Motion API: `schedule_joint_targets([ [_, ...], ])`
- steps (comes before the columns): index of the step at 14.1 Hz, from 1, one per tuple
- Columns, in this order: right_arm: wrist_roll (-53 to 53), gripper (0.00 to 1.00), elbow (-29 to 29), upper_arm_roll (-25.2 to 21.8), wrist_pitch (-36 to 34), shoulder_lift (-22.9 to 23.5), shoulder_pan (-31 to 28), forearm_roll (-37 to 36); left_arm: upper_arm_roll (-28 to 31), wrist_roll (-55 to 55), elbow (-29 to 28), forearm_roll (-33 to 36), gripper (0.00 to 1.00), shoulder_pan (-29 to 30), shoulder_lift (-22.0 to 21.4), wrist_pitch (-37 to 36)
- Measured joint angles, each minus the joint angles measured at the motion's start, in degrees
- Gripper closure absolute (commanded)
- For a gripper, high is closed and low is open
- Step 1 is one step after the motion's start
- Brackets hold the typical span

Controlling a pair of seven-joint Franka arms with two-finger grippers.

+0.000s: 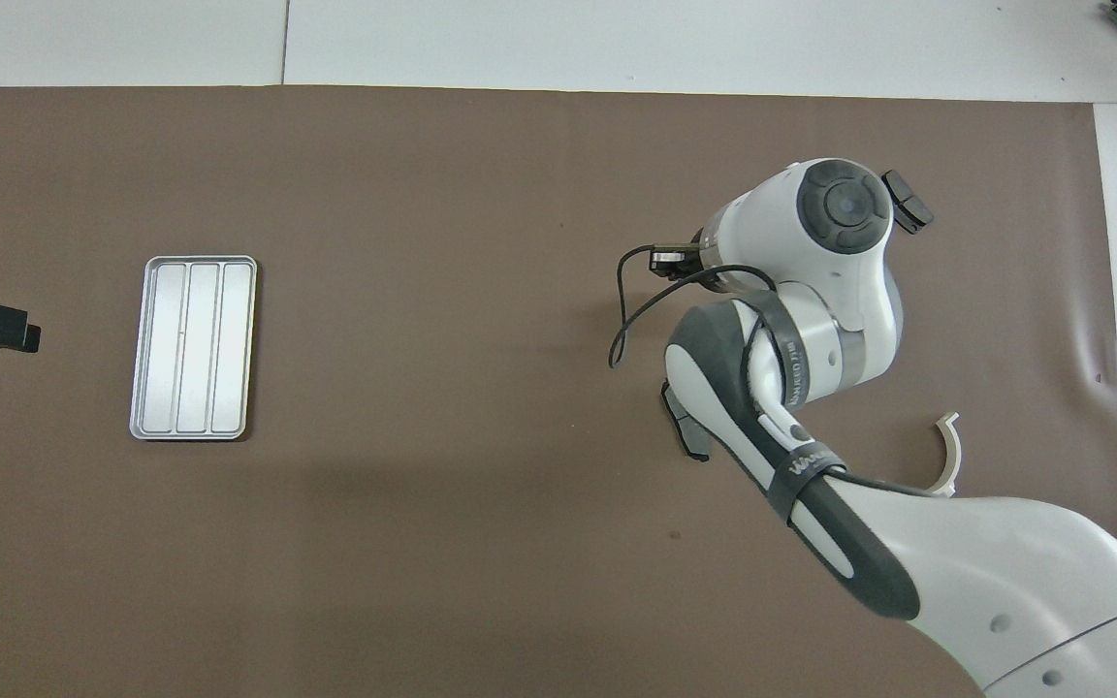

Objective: Pick bearing gear from pile to tray
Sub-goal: 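Lower the gear onto the table center and open the right gripper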

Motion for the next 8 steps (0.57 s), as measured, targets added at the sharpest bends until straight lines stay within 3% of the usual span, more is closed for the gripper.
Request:
schedule_joint_targets([
  [8,19.0,1.00,2.0,0.0,6.4,5.7,15.7,-0.2,0.0,0.0,0.0,0.0,0.00,0.0,0.0,0.0],
])
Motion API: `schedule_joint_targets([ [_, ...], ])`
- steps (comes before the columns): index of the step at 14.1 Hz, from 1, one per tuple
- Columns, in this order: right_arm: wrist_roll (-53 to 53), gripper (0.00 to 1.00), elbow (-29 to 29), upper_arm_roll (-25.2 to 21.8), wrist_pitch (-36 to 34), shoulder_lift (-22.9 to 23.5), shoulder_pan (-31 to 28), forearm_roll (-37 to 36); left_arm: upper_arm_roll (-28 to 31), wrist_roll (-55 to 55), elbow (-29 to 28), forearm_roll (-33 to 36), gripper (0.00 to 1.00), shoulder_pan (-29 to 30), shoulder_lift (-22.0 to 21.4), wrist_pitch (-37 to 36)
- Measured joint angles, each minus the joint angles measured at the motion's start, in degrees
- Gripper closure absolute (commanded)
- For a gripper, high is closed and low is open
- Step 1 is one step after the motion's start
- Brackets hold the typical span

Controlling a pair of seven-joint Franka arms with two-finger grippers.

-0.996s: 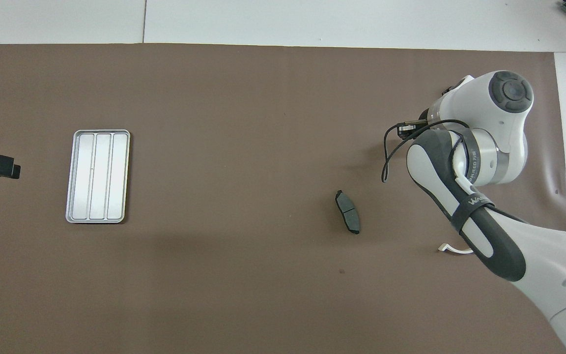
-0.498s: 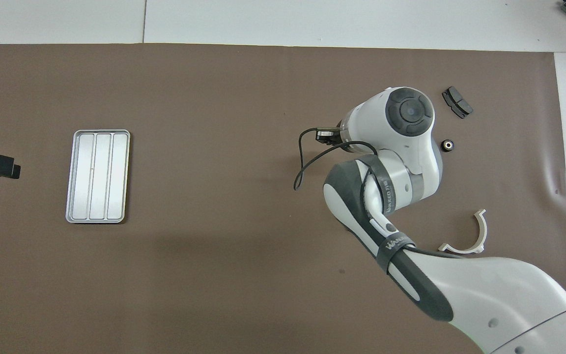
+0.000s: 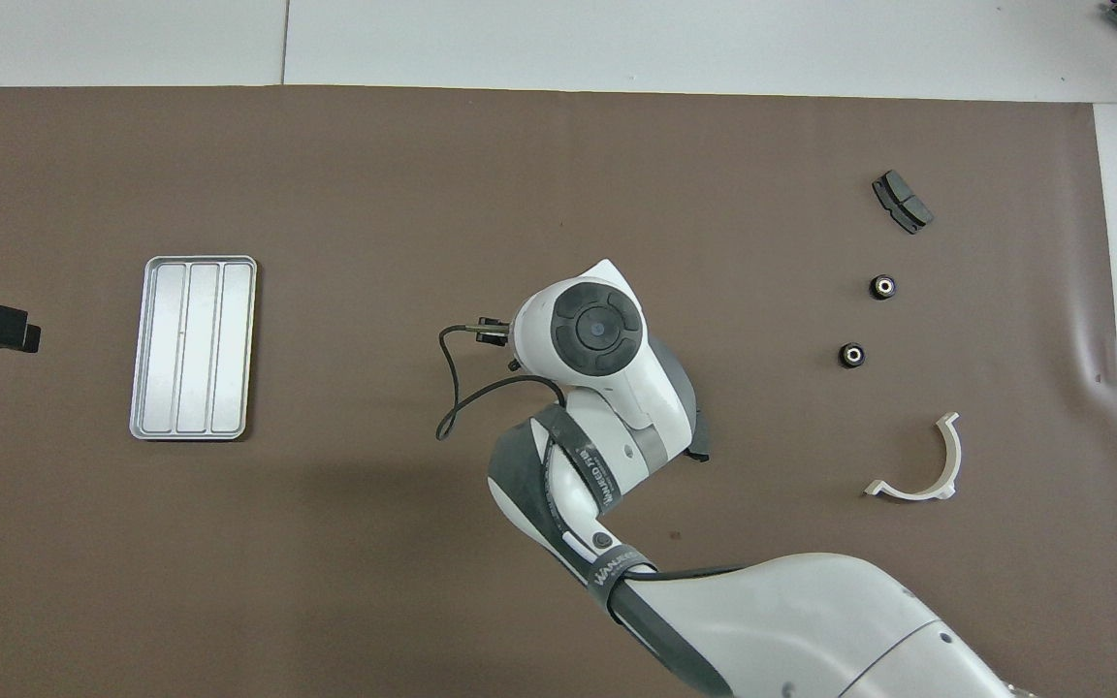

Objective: Pick bearing gear from pile to tray
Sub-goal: 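Lower the gear onto the table center and open the right gripper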

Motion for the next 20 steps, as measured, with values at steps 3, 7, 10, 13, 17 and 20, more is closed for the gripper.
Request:
schedule_joint_targets([
  [3,2.8,1.00,1.3,-0.1,0.0,1.2,2.3,-1.2,0.0,0.0,0.0,0.0,0.00,0.0,0.0,0.0],
  [7,3.6,0.64,1.3,-0.1,0.0,1.7,3.1,-2.9,0.0,0.0,0.0,0.0,0.00,0.0,0.0,0.0],
  [10,3.6,0.27,1.1,-0.1,0.0,2.1,3.3,-3.2,0.0,0.0,0.0,0.0,0.00,0.0,0.0,0.0],
  [13,3.6,0.00,1.0,-0.2,-0.1,2.2,3.4,-3.5,0.0,0.0,0.0,0.0,0.00,0.0,0.0,0.0],
  [17,3.7,0.00,1.2,-1.9,-0.9,1.7,2.7,-6.3,0.0,0.0,0.0,0.0,0.00,0.0,0.0,0.0],
  [20,3.0,0.00,1.3,-2.7,-5.1,-1.4,-1.8,-6.7,0.0,0.0,0.0,0.0,0.00,0.0,0.0,0.0],
])
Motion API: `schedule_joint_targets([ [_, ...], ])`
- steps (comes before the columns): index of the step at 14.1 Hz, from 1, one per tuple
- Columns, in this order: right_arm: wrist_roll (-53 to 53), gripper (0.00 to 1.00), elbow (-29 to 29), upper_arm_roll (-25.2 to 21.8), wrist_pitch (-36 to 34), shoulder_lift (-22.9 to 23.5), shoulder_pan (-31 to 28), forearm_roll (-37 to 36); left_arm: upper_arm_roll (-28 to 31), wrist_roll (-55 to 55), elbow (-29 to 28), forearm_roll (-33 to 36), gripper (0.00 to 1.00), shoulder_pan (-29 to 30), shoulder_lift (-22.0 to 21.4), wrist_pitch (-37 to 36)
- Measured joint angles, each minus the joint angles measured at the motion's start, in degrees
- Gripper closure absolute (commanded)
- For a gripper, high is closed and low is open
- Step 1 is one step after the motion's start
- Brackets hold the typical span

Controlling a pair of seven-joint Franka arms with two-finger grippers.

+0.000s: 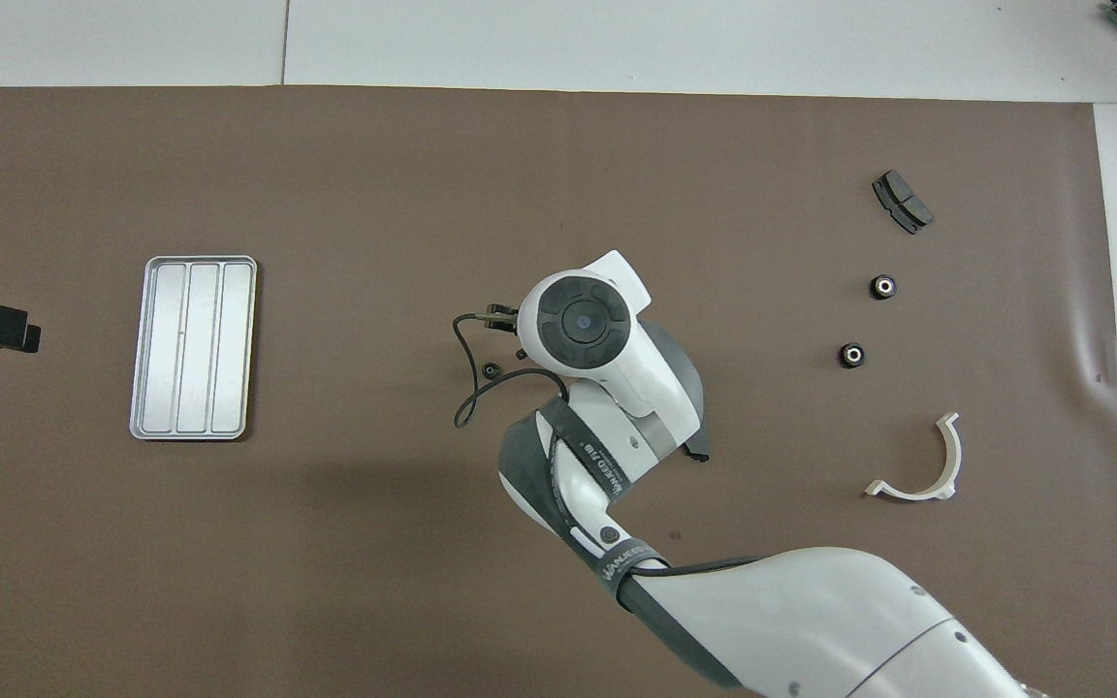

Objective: Pick bearing gear from pile to tray
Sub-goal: 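Lower the gear onto the table center and open the right gripper, then draw the right gripper back toward the remaining gears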

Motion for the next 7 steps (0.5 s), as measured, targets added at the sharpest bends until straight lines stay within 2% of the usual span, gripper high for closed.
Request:
schedule_joint_targets([
  [5,-14.7,0.00,-0.5,-0.1,-9.7,-6.9,-11.1,-0.1,0.0,0.0,0.0,0.0,0.00,0.0,0.0,0.0],
  [7,-22.7,0.00,-2.0,-0.1,-10.9,-8.2,-15.6,-0.1,0.0,0.0,0.0,0.0,0.00,0.0,0.0,0.0],
])
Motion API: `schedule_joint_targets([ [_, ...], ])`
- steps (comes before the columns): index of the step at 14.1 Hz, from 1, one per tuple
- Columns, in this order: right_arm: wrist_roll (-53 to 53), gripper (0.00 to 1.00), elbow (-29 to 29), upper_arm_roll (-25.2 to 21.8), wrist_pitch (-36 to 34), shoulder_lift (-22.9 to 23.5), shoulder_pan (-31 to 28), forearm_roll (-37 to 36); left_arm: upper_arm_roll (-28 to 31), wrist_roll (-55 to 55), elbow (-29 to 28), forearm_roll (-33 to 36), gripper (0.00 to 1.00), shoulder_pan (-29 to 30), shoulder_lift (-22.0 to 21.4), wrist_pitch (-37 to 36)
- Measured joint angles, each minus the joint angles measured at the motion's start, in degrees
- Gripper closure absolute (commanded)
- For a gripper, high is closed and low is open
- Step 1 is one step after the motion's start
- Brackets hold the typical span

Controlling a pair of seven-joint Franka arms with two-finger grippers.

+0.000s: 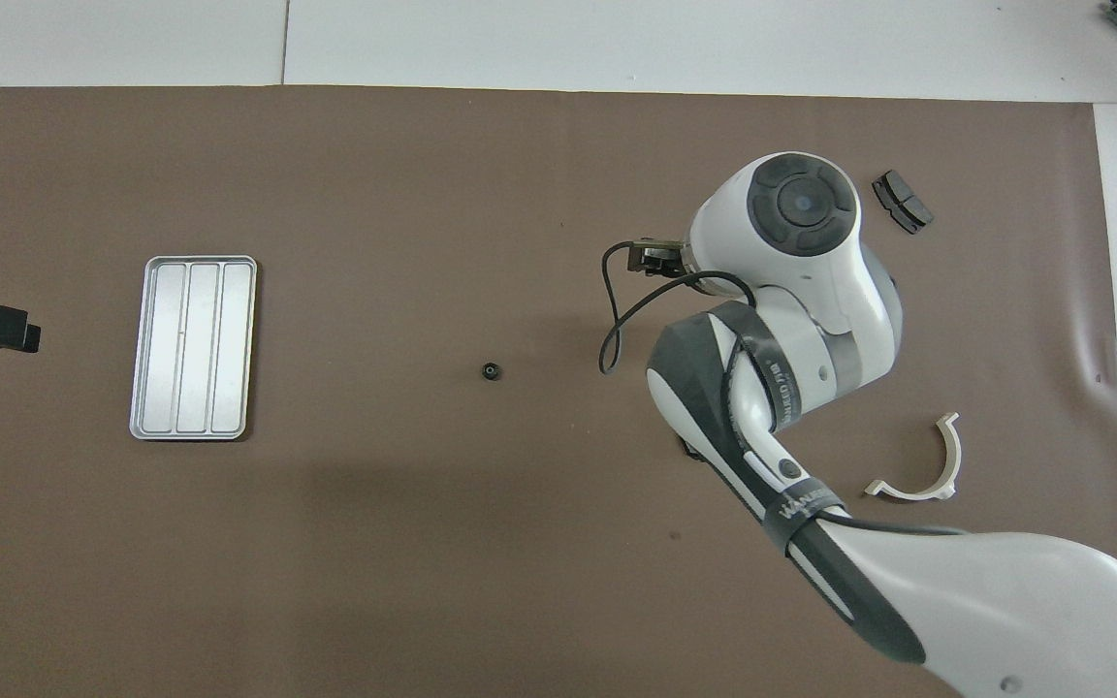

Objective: Pick bearing gear from pile to tray
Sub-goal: 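Draw the right gripper back toward the remaining gears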

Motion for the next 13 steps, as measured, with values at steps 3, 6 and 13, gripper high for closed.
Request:
schedule_joint_targets([
  [3,-12.2,0.00,-4.2,0.0,0.0,-0.9,-6.5,0.0,0.0,0.0,0.0,0.0,0.00,0.0,0.0,0.0],
  [6,-22.3,0.00,-9.4,0.1,2.1,-2.1,-11.8,0.1,0.0,0.0,0.0,0.0,0.00,0.0,0.0,0.0],
  [13,-31.0,0.00,-24.7,0.4,11.9,-7.0,-14.8,2.3,-0.7,0.1,0.0,0.0,0.00,-1.9,0.0,0.0],
])
